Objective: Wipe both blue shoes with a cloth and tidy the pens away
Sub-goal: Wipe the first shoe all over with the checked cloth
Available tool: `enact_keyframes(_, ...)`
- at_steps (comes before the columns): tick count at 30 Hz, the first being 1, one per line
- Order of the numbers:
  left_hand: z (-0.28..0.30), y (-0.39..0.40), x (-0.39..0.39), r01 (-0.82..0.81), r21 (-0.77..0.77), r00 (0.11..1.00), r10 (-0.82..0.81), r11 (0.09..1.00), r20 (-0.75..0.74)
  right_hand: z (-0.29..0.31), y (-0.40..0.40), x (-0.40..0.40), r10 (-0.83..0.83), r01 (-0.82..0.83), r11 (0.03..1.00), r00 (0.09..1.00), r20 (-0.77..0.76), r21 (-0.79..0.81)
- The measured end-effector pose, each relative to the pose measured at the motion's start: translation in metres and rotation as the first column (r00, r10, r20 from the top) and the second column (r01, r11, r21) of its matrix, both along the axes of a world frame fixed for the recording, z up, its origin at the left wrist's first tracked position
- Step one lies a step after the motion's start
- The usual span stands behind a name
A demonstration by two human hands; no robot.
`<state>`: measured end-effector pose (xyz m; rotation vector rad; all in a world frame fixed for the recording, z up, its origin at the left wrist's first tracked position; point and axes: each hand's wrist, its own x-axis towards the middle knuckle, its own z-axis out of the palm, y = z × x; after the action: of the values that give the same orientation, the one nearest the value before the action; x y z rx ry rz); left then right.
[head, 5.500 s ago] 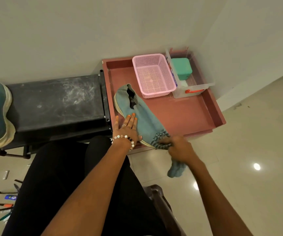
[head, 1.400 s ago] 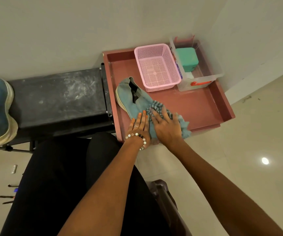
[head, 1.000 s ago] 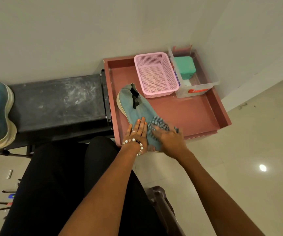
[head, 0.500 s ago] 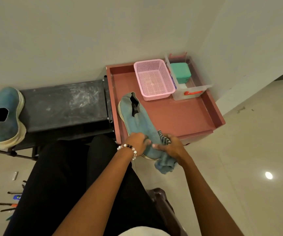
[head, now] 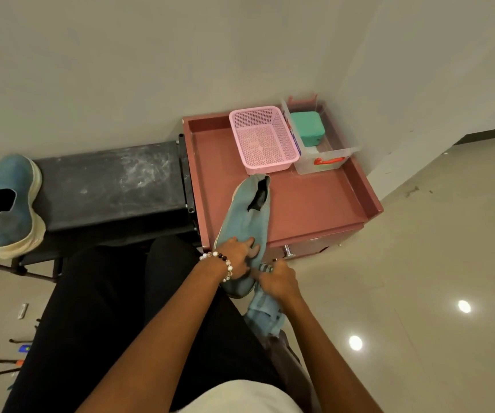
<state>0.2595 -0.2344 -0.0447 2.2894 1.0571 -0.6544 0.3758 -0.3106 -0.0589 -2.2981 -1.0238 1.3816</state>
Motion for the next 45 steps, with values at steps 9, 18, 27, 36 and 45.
enact_keyframes(9, -0.012, 0.03, -0.004, -0.059, 0.014, 0.989, 0.056, 0.998, 0.137, -0.002, 0.01, -0.005, -0.387, 0.412, 0.905, 0.9, -0.2, 0.103)
enact_keyframes(18, -0.005, 0.029, -0.014, -0.606, 0.093, 0.768, 0.551, 0.79, 0.325, 0.025, 0.059, 0.034, -0.507, 0.521, 0.677, 0.842, -0.184, 0.519)
enact_keyframes(27, -0.021, 0.007, 0.004, -0.266, 0.136, 0.953, 0.281, 0.955, -0.116, 0.003, 0.125, 0.076, 0.6, -0.881, 0.463, 0.231, 0.766, -0.096)
enact_keyframes(36, -0.024, 0.037, 0.002, -0.544, 0.081, 0.828, 0.518, 0.835, 0.215, 0.035, 0.106, 0.124, 0.224, -0.547, 0.824, 0.553, 0.803, 0.147)
enact_keyframes(45, -0.023, 0.055, 0.012, -0.433, 0.029, 0.864, 0.406, 0.901, 0.298, 0.048, 0.092, 0.069, -0.206, -0.058, 0.704, 0.937, 0.281, 0.708)
